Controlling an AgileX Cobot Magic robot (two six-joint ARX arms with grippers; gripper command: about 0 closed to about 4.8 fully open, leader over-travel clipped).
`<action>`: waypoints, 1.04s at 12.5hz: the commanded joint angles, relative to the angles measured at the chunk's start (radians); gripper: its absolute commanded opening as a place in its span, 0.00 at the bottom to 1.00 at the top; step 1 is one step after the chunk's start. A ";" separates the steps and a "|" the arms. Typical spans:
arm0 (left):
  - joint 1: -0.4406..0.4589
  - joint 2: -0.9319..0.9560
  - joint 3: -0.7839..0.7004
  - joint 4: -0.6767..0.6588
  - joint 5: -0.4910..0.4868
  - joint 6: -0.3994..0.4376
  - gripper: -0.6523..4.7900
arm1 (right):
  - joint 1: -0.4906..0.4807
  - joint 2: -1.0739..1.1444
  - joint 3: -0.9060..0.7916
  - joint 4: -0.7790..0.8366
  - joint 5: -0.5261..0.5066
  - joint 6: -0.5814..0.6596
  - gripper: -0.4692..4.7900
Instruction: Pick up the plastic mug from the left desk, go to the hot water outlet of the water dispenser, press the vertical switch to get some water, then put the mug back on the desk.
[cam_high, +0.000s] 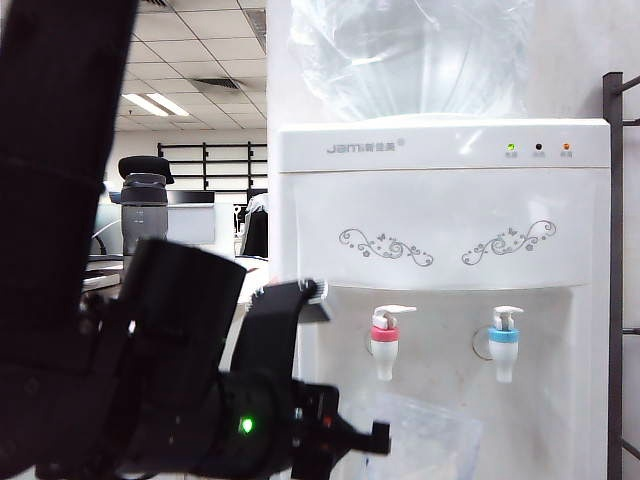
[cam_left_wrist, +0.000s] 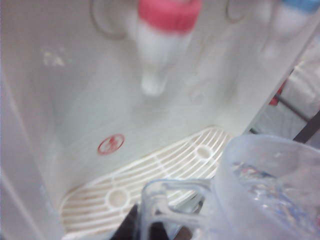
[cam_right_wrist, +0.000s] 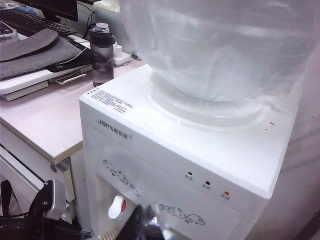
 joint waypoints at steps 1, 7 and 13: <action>-0.007 -0.117 0.002 0.051 0.005 -0.006 0.11 | 0.000 -0.001 0.004 0.017 0.009 -0.003 0.08; -0.018 -0.243 0.002 0.051 0.005 -0.006 0.11 | 0.000 -0.001 0.004 0.017 0.019 -0.003 0.08; -0.042 -0.351 0.002 0.051 0.007 -0.006 0.11 | 0.000 -0.001 0.004 0.018 0.020 -0.003 0.08</action>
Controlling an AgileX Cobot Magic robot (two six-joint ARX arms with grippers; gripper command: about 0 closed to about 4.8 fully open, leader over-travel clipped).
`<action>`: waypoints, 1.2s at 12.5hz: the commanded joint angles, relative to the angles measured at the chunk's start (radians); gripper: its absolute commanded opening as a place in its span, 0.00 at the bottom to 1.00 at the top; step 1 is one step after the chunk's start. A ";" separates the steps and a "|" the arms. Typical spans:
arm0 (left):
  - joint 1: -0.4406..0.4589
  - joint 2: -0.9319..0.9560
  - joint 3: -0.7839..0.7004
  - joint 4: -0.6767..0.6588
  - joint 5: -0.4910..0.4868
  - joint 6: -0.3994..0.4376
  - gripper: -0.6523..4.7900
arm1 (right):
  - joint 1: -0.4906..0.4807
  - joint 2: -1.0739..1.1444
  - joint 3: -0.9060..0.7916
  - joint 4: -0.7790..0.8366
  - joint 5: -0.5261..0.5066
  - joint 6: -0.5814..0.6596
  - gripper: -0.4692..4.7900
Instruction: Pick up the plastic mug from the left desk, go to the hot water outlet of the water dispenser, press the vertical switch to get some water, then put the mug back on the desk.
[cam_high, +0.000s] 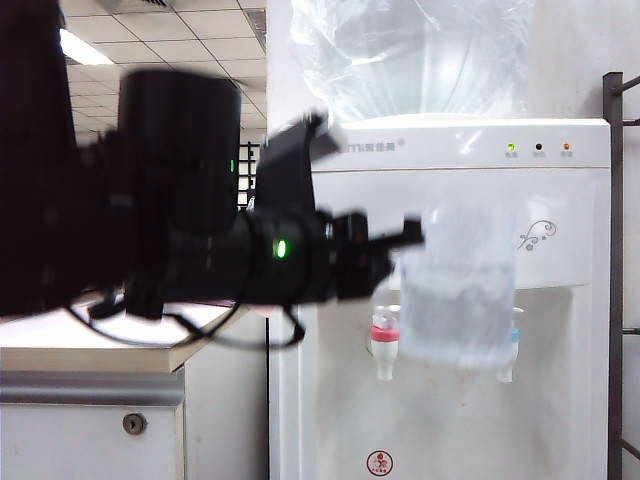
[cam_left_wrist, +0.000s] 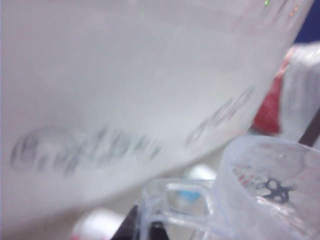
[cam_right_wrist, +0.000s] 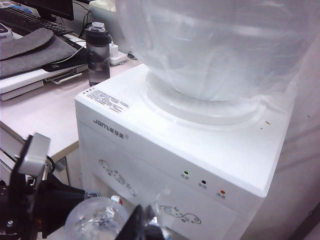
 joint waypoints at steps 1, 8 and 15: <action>-0.009 -0.072 0.006 0.057 0.003 -0.006 0.11 | 0.000 -0.001 0.004 0.018 0.004 0.000 0.08; -0.008 -0.164 0.006 0.057 0.001 -0.006 0.11 | 0.000 -0.001 0.004 0.018 0.027 0.001 0.08; -0.006 -0.241 0.006 0.055 0.001 -0.006 0.11 | 0.000 -0.002 0.004 0.018 0.025 0.002 0.08</action>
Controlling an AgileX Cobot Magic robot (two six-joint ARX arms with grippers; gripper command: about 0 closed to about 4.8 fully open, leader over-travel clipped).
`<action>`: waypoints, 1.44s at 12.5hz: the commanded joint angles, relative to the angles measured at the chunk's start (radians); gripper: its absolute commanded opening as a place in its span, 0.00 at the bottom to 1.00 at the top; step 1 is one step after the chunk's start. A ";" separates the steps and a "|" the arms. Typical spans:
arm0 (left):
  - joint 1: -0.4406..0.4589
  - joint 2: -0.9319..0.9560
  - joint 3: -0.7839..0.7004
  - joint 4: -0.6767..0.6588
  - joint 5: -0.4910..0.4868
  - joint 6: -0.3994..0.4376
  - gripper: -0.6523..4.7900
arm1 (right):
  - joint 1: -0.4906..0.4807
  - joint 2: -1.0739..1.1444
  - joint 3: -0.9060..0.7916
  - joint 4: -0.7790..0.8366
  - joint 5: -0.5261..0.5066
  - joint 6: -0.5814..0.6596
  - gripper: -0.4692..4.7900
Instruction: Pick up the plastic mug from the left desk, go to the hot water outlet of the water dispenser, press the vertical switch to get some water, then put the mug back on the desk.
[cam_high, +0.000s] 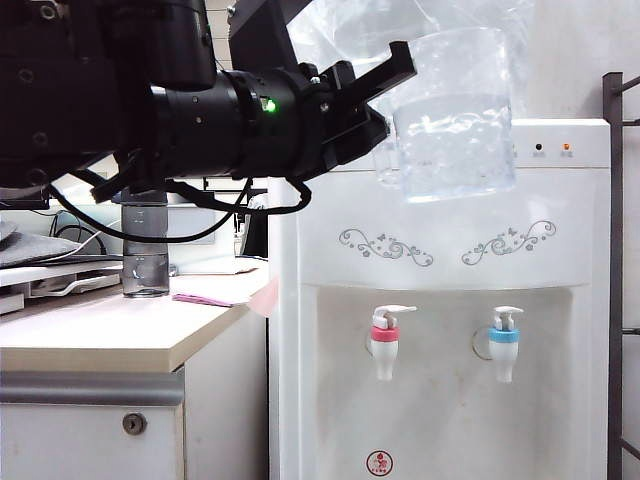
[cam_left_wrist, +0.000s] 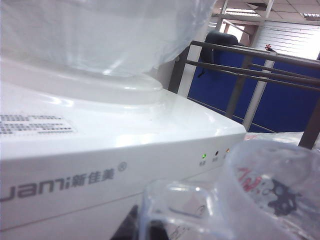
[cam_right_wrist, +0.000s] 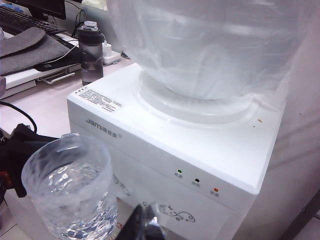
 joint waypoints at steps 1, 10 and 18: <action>-0.002 -0.011 0.006 0.025 0.002 -0.006 0.11 | 0.000 -0.002 0.004 0.017 0.001 0.001 0.08; -0.001 -0.012 0.006 -0.178 0.007 -0.006 0.11 | 0.001 -0.002 0.005 -0.049 0.032 0.012 0.08; 0.124 -0.337 -0.224 -0.272 0.078 -0.006 0.11 | 0.000 -0.002 0.004 -0.051 0.032 0.012 0.08</action>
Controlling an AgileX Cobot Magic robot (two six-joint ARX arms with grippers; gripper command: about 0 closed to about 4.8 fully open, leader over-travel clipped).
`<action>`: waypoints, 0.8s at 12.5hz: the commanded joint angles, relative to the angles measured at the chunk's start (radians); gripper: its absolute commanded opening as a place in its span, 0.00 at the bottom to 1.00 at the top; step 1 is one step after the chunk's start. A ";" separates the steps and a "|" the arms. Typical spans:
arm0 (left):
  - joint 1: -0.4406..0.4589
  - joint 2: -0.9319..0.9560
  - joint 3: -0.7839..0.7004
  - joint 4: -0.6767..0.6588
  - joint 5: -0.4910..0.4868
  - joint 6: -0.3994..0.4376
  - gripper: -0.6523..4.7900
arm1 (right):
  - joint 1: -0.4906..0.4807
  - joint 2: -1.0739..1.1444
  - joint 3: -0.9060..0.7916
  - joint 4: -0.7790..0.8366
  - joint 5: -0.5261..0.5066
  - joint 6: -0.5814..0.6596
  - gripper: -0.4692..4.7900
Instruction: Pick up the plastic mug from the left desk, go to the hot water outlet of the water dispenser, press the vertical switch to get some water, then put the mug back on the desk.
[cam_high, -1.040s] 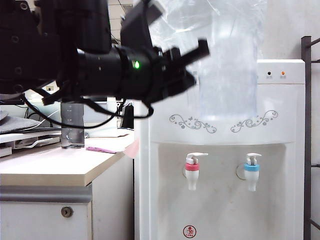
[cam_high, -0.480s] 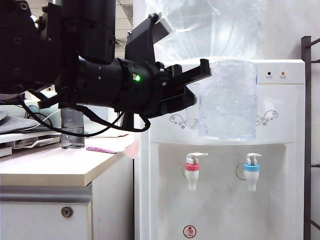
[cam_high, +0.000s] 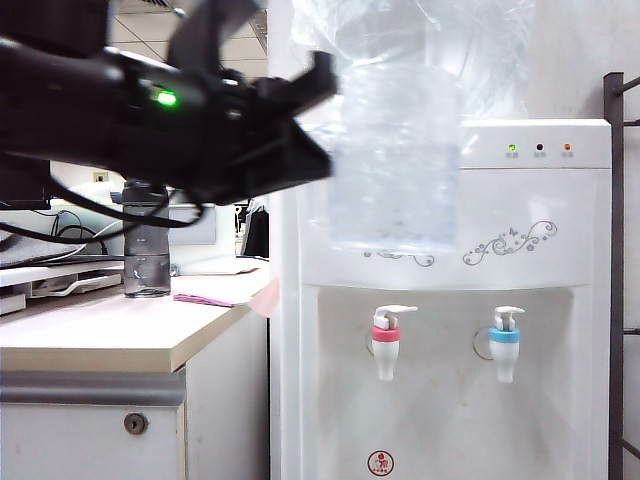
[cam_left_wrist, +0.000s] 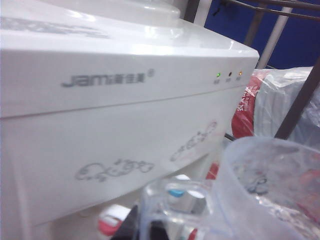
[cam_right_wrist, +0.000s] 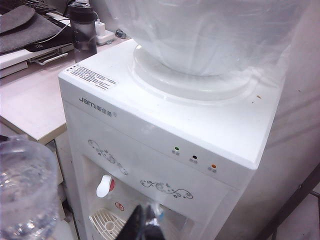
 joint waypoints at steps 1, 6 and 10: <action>0.145 -0.059 -0.016 0.039 0.065 -0.006 0.11 | 0.000 -0.002 0.004 0.017 0.003 0.004 0.08; 0.618 -0.126 -0.012 -0.040 0.071 -0.006 0.11 | 0.000 -0.001 0.004 0.004 0.021 0.004 0.08; 0.834 0.037 0.149 -0.066 0.076 -0.006 0.11 | 0.000 0.000 0.003 0.005 0.044 0.003 0.08</action>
